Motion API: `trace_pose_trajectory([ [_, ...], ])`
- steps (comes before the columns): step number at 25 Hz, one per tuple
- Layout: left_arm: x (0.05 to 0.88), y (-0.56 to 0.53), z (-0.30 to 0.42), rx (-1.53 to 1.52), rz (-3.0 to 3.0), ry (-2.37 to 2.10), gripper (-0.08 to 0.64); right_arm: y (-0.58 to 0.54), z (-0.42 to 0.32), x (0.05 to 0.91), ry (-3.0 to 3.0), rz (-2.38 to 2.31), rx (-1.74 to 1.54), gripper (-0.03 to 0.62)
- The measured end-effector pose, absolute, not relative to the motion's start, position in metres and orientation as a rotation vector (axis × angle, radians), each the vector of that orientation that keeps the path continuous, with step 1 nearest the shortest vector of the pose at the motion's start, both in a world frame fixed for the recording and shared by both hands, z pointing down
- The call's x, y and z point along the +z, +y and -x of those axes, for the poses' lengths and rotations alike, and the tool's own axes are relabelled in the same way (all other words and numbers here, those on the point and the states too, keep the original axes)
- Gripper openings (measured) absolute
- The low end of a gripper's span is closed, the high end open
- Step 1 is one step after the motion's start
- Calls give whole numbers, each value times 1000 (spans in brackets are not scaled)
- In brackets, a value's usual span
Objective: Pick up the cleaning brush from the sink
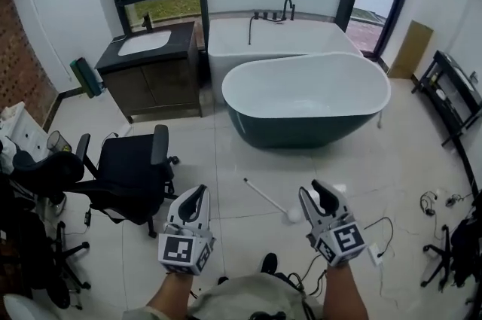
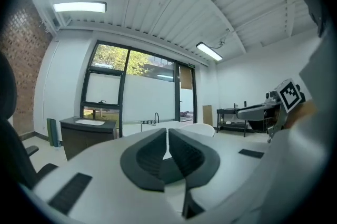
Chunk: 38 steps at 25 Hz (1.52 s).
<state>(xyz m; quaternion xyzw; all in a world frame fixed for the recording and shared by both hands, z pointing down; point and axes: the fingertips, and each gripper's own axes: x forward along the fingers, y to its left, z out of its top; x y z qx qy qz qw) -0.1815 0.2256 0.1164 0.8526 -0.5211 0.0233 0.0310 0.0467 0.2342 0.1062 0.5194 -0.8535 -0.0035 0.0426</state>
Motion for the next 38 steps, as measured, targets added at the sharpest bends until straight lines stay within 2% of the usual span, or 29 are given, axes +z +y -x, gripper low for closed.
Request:
trace_pose_trajectory([
  [4,117,166,118,150,-2623,-1655,20,170,-104,124,-2641,-1534,28,100],
  [7,127,125,102,187,-2594,-1672,34,123,-119,138,-2631,-1501,72,98],
  [13,156,32,109,185,-2575,-1632,34,39,-113,180,-2565,-1490,147,99],
  [19,199,-84,141,176,-2627,-1494,34,-55,-74,230,-2436,-1570,185,100],
  [24,258,-161,145,174,-2694,-1426,34,-112,-62,287,-2364,-1601,221,99],
  [28,361,-195,142,237,-2649,-1419,34,-147,-62,391,-2334,-1541,267,100],
  [29,395,-202,138,263,-2635,-1418,34,-157,-64,428,-2323,-1515,276,139],
  [38,756,-275,81,399,-2528,-1424,34,-240,-89,821,-2228,-1322,378,147],
])
